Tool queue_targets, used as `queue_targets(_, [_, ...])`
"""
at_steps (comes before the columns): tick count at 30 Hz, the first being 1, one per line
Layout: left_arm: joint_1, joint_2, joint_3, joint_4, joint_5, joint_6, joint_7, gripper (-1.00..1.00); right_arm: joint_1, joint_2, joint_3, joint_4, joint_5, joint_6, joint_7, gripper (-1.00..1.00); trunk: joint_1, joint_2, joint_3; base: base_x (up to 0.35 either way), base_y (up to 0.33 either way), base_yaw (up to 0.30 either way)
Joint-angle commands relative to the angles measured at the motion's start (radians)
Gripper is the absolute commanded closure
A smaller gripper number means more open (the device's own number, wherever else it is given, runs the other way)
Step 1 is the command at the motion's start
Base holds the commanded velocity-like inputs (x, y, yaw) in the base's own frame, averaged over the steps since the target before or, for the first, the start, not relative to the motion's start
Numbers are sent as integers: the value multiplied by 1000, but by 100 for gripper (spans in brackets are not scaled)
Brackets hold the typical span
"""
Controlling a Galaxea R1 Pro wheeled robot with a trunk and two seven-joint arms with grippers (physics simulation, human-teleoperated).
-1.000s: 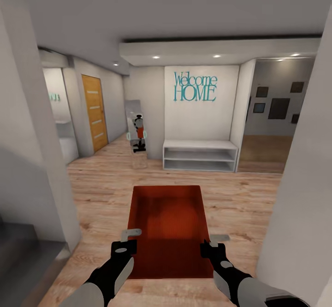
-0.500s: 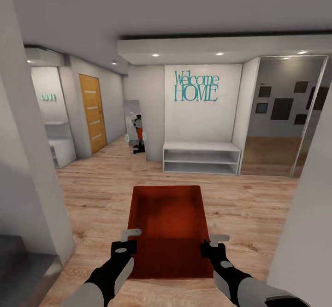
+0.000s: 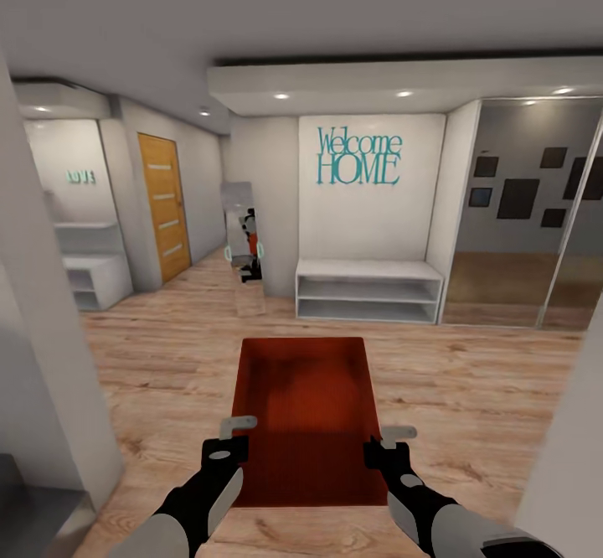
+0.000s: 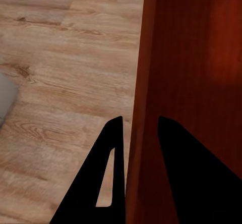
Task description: Move the two storage containers from the living room to the garage. In the garage, place one container on the floor and stack the other container on top of it (either order is fine).
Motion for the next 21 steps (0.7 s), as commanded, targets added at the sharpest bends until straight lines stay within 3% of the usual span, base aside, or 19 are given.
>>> queue_targets(1, [-1,0,0,-12,-5,5,8,100,-1,4,-5,3,5,-1,2,100,1,-1,-2,321,0,0])
queue_targets(21, [-1,0,0,-13,-5,5,8,100,-1,4,-5,3,6,-1,2,100,1,-1,-2,321,0,0])
